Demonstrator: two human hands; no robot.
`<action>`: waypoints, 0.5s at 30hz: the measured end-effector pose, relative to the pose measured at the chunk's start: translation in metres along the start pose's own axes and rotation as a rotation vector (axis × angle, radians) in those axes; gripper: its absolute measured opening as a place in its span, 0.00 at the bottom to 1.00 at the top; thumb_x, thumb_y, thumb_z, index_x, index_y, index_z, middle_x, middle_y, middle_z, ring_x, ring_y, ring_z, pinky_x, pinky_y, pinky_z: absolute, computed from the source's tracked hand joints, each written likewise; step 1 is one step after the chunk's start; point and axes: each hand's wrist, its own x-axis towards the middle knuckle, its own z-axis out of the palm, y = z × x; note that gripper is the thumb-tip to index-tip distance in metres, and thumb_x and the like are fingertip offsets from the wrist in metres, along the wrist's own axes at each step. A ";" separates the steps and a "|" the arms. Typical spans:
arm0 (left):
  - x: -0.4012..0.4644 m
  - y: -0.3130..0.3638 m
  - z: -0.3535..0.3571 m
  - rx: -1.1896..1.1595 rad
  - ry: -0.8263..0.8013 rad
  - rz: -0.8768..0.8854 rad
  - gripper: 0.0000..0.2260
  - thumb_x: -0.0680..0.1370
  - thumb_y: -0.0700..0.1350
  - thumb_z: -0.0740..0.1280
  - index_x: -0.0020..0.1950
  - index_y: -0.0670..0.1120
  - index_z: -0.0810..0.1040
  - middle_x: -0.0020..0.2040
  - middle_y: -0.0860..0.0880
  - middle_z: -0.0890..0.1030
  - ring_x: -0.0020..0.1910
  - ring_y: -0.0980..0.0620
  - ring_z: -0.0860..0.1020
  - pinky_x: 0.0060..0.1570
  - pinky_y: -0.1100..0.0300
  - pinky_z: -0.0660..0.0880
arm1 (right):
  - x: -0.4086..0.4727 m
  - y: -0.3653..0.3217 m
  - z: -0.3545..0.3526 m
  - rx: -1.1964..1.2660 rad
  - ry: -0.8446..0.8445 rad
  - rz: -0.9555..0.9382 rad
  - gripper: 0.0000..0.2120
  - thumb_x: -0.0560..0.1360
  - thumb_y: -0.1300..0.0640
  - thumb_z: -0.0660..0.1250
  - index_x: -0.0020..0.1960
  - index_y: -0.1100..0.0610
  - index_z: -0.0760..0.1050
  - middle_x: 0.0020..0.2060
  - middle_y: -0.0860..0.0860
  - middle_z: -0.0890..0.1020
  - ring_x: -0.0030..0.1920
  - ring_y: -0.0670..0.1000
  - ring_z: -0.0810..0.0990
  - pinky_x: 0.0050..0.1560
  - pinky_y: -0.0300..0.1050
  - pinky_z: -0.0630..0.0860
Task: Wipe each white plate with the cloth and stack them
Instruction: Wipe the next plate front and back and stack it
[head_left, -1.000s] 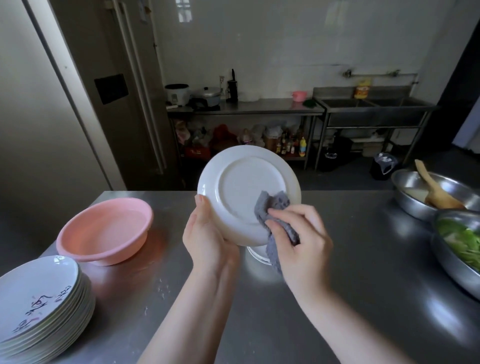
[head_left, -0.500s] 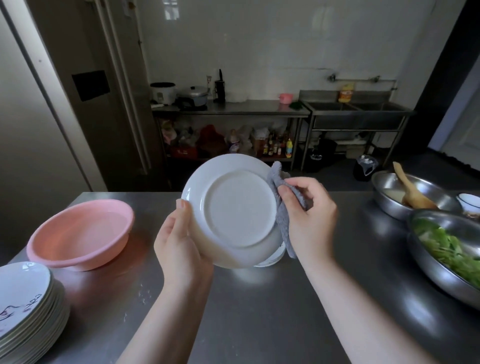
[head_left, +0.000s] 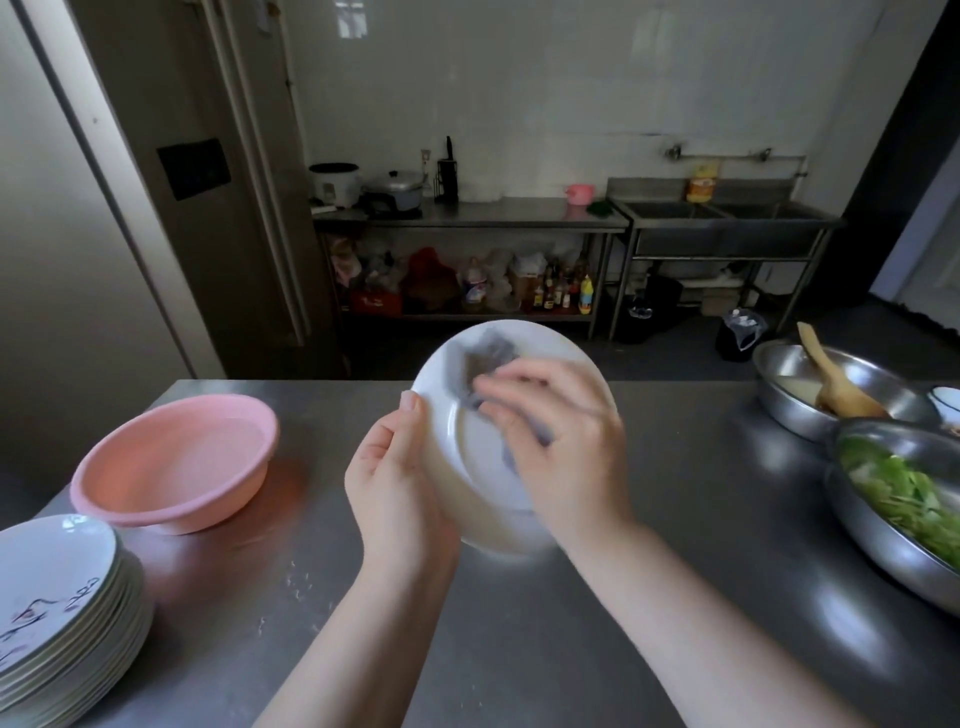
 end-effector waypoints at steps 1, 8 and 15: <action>0.002 0.000 0.000 0.004 0.004 -0.006 0.11 0.80 0.42 0.66 0.38 0.41 0.77 0.34 0.48 0.78 0.33 0.55 0.77 0.36 0.63 0.76 | -0.006 -0.005 0.004 0.011 -0.066 -0.062 0.08 0.71 0.66 0.73 0.48 0.58 0.85 0.45 0.51 0.83 0.46 0.54 0.79 0.50 0.47 0.75; 0.010 0.018 -0.005 -0.035 0.052 -0.024 0.11 0.79 0.47 0.68 0.40 0.43 0.81 0.37 0.52 0.83 0.37 0.55 0.82 0.43 0.58 0.80 | -0.022 0.017 -0.016 -0.064 -0.067 -0.093 0.07 0.70 0.69 0.73 0.45 0.60 0.85 0.43 0.52 0.82 0.43 0.54 0.78 0.45 0.47 0.76; -0.002 0.003 0.000 0.063 0.009 0.018 0.15 0.79 0.47 0.69 0.33 0.47 0.76 0.32 0.50 0.76 0.33 0.53 0.73 0.33 0.61 0.71 | 0.023 0.015 -0.014 -0.104 0.003 0.128 0.07 0.74 0.64 0.70 0.49 0.57 0.84 0.46 0.50 0.81 0.49 0.54 0.77 0.51 0.38 0.72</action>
